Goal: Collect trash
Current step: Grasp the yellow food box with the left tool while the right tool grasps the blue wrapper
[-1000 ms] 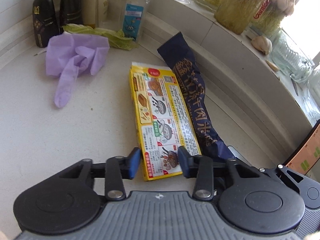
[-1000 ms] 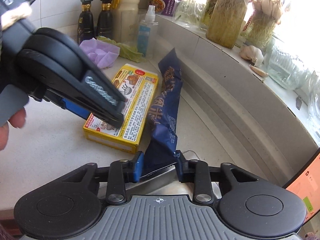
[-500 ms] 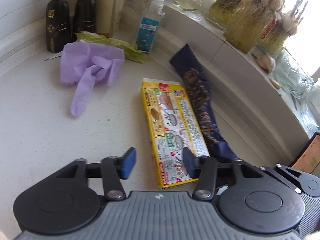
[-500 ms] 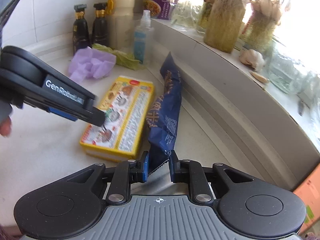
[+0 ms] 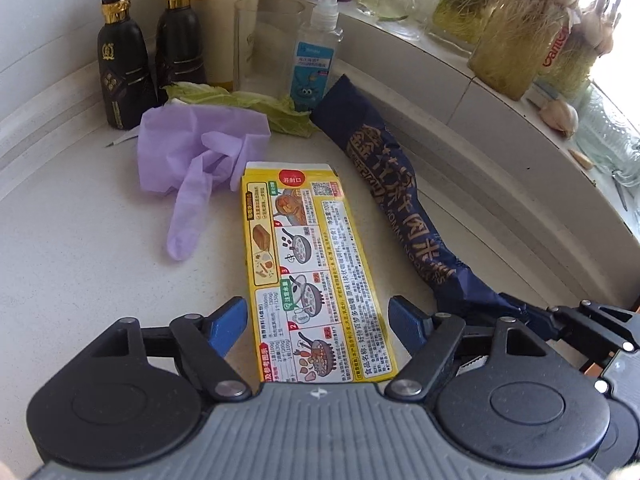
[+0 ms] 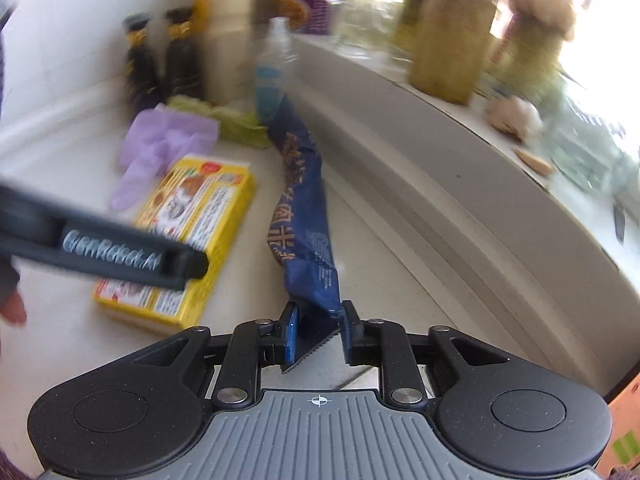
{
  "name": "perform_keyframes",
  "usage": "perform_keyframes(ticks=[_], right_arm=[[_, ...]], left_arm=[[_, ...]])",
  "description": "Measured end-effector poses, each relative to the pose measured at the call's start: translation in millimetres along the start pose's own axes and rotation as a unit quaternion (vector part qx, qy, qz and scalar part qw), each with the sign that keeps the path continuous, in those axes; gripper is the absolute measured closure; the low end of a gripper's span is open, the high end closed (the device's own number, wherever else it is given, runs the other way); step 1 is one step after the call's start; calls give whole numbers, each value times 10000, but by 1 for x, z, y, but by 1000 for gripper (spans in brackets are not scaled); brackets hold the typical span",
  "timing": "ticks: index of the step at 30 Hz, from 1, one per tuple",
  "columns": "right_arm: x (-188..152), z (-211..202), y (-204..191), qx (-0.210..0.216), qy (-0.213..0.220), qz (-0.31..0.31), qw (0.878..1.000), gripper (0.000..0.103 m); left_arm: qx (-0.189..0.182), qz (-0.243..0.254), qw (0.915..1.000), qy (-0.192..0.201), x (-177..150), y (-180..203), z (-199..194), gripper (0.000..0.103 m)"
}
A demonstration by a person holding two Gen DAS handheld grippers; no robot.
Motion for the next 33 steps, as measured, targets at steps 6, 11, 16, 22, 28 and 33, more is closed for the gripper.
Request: perform_keyframes(ticks=[6, 11, 16, 22, 28, 33], right_arm=[[6, 4, 7, 258, 73, 301, 9992, 65], [9, 20, 5, 273, 73, 192, 9994, 65], [11, 31, -1, 378, 101, 100, 9992, 69], [10, 25, -4, 293, 210, 85, 9993, 77], [16, 1, -4, 192, 337, 290, 9988, 79], [24, -25, -14, 159, 486, 255, 9984, 79]], left_arm=[[146, 78, 9999, -40, 2, 5, 10, 26], [511, 65, 9986, -95, 6, 6, 24, 31], [583, 88, 9983, 27, 6, 0, 27, 34], [464, -63, 9989, -65, 4, -10, 18, 35], [347, -99, 9993, -58, -4, -15, -3, 35], [270, -153, 9995, 5, -11, -19, -27, 35]])
Point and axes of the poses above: each gripper's, at about its wrist camera, not at the fingertips, and z roughly the way its jaws point, y to its right, x to its top, the point moved 2 cm from there along z, roughly the way its jaws point, and after that the axes turned 6 degrees about y, right-handed, at the moved point
